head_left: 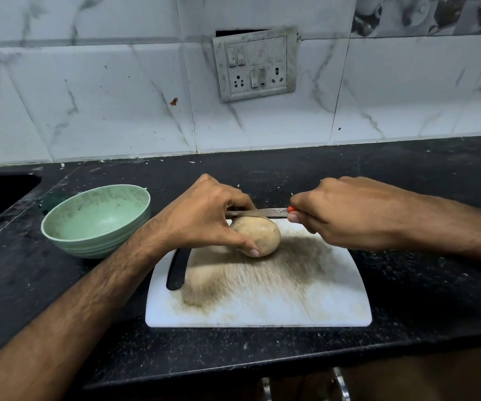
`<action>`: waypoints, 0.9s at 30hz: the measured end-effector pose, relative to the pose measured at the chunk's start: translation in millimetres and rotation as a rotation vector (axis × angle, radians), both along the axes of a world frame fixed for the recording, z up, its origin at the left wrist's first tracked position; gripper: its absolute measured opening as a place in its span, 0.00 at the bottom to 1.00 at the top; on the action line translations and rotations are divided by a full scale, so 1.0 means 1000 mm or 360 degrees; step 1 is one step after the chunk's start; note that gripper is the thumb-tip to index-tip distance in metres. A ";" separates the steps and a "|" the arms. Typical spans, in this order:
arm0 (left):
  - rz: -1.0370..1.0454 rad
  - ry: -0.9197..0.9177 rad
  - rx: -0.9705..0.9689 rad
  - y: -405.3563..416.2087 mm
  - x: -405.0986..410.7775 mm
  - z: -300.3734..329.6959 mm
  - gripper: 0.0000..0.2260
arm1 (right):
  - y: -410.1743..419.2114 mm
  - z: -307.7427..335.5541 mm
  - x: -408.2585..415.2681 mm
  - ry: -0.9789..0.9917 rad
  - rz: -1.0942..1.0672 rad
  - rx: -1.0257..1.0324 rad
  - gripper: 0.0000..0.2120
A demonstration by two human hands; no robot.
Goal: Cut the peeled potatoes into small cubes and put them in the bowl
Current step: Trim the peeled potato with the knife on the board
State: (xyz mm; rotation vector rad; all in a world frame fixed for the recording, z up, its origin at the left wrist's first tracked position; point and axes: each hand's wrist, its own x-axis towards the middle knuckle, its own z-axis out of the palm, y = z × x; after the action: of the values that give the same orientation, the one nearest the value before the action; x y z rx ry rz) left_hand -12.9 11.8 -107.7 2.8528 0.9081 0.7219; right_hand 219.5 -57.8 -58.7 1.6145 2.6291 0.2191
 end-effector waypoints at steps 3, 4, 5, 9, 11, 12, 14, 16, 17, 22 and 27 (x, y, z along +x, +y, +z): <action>0.0012 -0.0012 -0.0016 0.000 -0.001 -0.001 0.27 | 0.000 -0.002 0.001 0.0025 0.0016 0.0003 0.18; 0.0011 -0.0016 -0.0027 0.000 -0.001 -0.001 0.26 | 0.000 -0.004 0.001 0.0032 0.0024 0.0004 0.18; 0.0009 -0.0020 -0.0037 0.000 -0.001 -0.001 0.26 | 0.001 -0.005 0.001 0.0038 0.0031 0.0006 0.18; -0.0015 -0.0016 -0.0055 0.000 -0.003 0.000 0.26 | 0.003 -0.011 0.000 0.0068 0.0058 0.0008 0.18; -0.0036 -0.0011 -0.0044 -0.001 -0.003 0.000 0.27 | 0.003 -0.012 0.001 0.0083 0.0064 0.0003 0.18; -0.0048 -0.0012 -0.0041 -0.002 -0.002 0.001 0.28 | 0.004 -0.012 0.000 0.0088 0.0064 0.0006 0.18; -0.0063 -0.0015 -0.0035 -0.002 -0.002 0.001 0.28 | 0.004 -0.013 0.000 0.0082 0.0060 0.0033 0.18; -0.0065 -0.0020 -0.0019 -0.002 -0.003 0.001 0.28 | 0.004 -0.013 -0.002 0.0081 0.0057 0.0037 0.18; -0.0067 -0.0024 -0.0014 -0.002 -0.003 0.001 0.29 | 0.004 -0.013 -0.003 0.0084 0.0055 0.0028 0.18; -0.0079 -0.0044 -0.0019 -0.001 -0.005 0.000 0.29 | 0.008 -0.017 -0.008 0.0099 0.0066 0.0020 0.18; -0.0103 -0.0062 -0.0018 -0.002 -0.005 -0.001 0.29 | 0.006 -0.013 -0.007 0.0074 0.0079 -0.0009 0.18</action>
State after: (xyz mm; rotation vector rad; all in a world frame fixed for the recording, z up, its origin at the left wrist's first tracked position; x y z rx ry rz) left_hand -17.7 9.9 -108.9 2.8333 0.8079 0.7601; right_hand 212.7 -51.3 -72.0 1.5725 2.7039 0.1782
